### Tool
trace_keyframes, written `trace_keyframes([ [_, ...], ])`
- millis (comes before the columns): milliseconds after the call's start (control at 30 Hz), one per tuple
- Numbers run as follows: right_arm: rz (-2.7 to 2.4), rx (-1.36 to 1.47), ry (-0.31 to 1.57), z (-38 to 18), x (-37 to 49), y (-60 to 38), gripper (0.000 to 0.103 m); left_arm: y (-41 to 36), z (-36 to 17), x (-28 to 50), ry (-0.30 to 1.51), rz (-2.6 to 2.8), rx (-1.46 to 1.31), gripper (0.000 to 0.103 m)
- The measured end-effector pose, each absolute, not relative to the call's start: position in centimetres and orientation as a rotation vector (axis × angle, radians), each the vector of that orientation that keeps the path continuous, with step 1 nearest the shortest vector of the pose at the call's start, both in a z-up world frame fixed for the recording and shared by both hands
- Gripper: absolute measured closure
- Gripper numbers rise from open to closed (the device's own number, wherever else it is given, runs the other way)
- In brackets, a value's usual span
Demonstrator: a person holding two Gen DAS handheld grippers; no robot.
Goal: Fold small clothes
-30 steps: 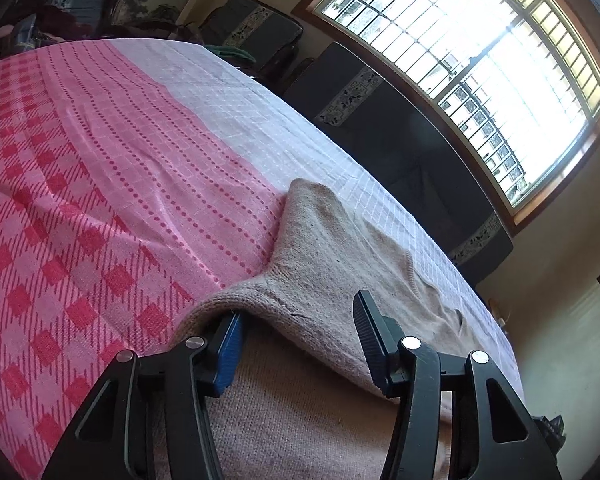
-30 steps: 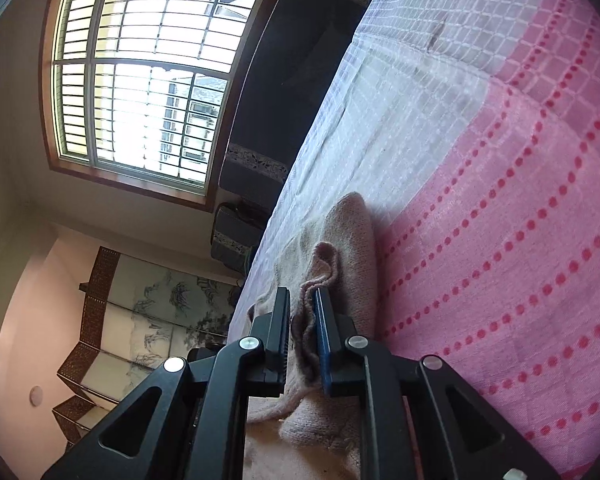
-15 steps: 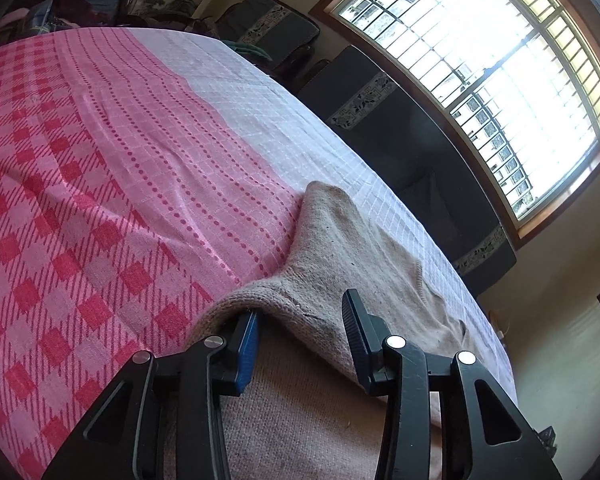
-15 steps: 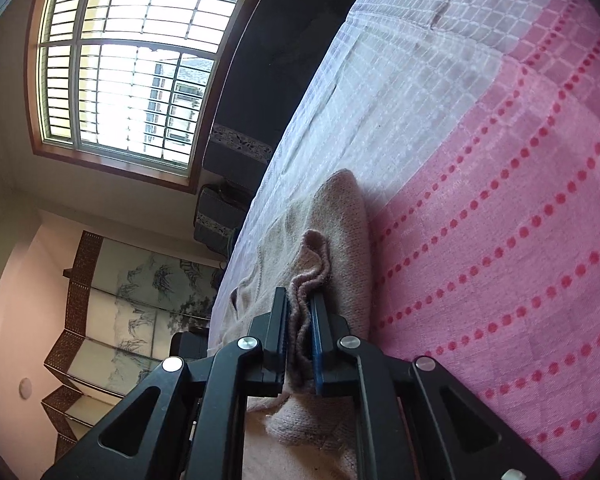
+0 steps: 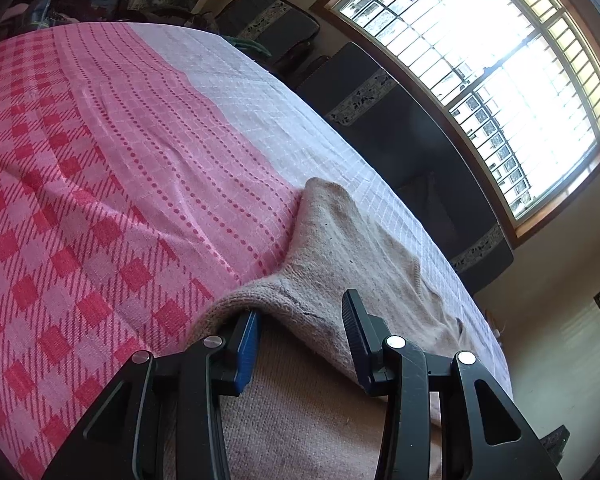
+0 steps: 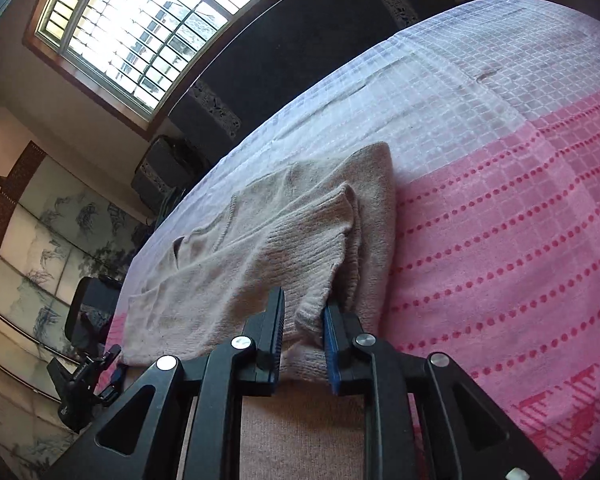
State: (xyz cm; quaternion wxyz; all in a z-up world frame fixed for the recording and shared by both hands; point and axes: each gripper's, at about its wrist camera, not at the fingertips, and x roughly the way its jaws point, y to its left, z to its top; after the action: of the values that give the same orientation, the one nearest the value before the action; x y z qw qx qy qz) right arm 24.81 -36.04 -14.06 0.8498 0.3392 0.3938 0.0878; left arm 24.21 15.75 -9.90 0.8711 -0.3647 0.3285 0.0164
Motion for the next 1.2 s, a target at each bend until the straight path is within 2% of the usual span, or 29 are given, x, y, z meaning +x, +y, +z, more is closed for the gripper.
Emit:
trace_keyframes([
  [133, 0.186, 0.715, 0.868, -13.7, 24.7, -36.4, 0.084, 14.9, -9.5, 24.8, 0.717, 0.011, -0.703, 0.057],
  [167, 0.191, 0.736, 0.859, -13.2, 24.0, -36.7, 0.080, 14.4, -9.0, 24.9, 0.749, -0.010, -0.647, 0.056],
  [267, 0.266, 0.728, 0.753, -10.2, 20.2, -37.0, 0.077, 13.6, -6.8, 22.3, 0.733, -0.054, -0.547, 0.053],
  [300, 0.311, 0.716, 0.732, -9.2, 18.4, -36.8, 0.073, 13.4, -5.7, 20.8, 0.702, -0.078, -0.517, 0.045],
  [333, 0.349, 0.703, 0.719, -8.5, 16.5, -36.6, 0.070, 13.1, -4.6, 19.2, 0.667, -0.080, -0.466, 0.041],
  [400, 0.390, 0.660, 0.699, -7.8, 12.6, -36.3, 0.043, 12.4, -2.6, 15.7, 0.585, -0.076, -0.371, 0.031],
  [433, 0.397, 0.633, 0.691, -7.6, 10.5, -36.2, 0.040, 12.0, -1.8, 14.1, 0.549, -0.075, -0.332, 0.027],
  [500, 0.382, 0.580, 0.679, -7.7, 6.8, -36.0, 0.039, 11.1, -0.7, 10.8, 0.485, -0.042, -0.239, 0.012],
  [567, 0.332, 0.535, 0.684, -8.2, 3.8, -35.9, 0.039, 10.0, -0.1, 8.1, 0.447, 0.005, -0.152, 0.009],
  [800, 0.266, 0.458, 0.741, -10.4, -0.8, -35.7, 0.039, 7.9, -0.8, 3.7, 0.478, 0.028, -0.022, 0.008],
  [1200, 0.230, 0.430, 0.806, -11.5, -1.3, -34.6, 0.038, 7.9, -1.3, 1.4, 0.499, 0.066, 0.044, 0.008],
])
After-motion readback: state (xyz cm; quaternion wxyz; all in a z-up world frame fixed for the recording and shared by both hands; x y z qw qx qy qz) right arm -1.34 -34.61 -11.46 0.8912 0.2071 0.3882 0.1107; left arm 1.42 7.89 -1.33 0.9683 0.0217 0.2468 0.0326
